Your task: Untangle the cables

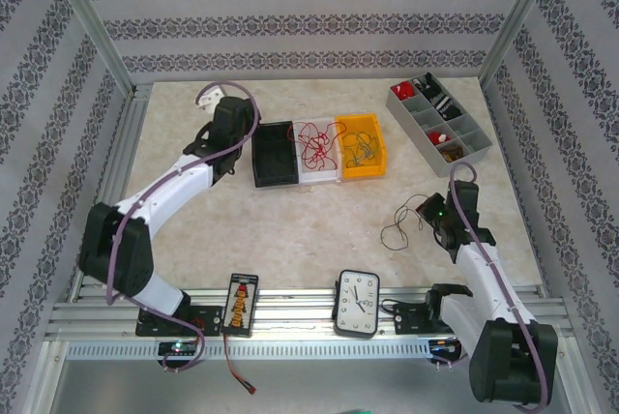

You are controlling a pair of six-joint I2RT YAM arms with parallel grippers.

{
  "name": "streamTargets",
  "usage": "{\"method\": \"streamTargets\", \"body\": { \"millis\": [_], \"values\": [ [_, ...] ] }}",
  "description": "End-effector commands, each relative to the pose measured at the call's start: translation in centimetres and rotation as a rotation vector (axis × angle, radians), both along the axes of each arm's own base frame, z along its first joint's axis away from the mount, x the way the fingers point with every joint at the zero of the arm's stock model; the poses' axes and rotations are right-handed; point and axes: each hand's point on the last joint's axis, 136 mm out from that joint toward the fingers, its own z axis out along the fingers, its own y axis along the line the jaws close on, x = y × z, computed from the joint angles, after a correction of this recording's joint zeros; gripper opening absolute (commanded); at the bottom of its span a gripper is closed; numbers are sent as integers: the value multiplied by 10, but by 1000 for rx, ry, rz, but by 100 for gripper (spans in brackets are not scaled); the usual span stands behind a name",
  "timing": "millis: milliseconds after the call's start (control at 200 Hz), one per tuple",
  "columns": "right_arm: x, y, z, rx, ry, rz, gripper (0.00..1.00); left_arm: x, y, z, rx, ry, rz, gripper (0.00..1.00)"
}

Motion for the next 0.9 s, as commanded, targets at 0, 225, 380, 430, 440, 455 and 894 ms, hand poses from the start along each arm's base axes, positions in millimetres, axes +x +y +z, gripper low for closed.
{"method": "streamTargets", "body": {
  "millis": [0, 225, 380, 430, 440, 455, 894],
  "values": [
    [16, 20, 39, -23, -99, 68, 1, -26, 42, -24, 29, 42, 186, 69],
    [38, 108, 152, 1, -374, 346, 1, -91, 77, -94, -45, 206, 339, 68],
    [48, 168, 222, -2, -496, 528, 1, -106, 85, -107, -63, 234, 368, 68],
    [55, 183, 235, 7, -506, 561, 1, -106, 86, -105, -66, 231, 369, 68],
    [57, 186, 237, 9, -508, 567, 1, -106, 86, -105, -67, 230, 369, 68],
    [59, 190, 242, 15, -516, 576, 1, -106, 85, -105, -68, 229, 367, 68],
    [139, 292, 319, 89, -640, 736, 1, -114, 84, -117, -110, 243, 361, 68]
  ]
}}
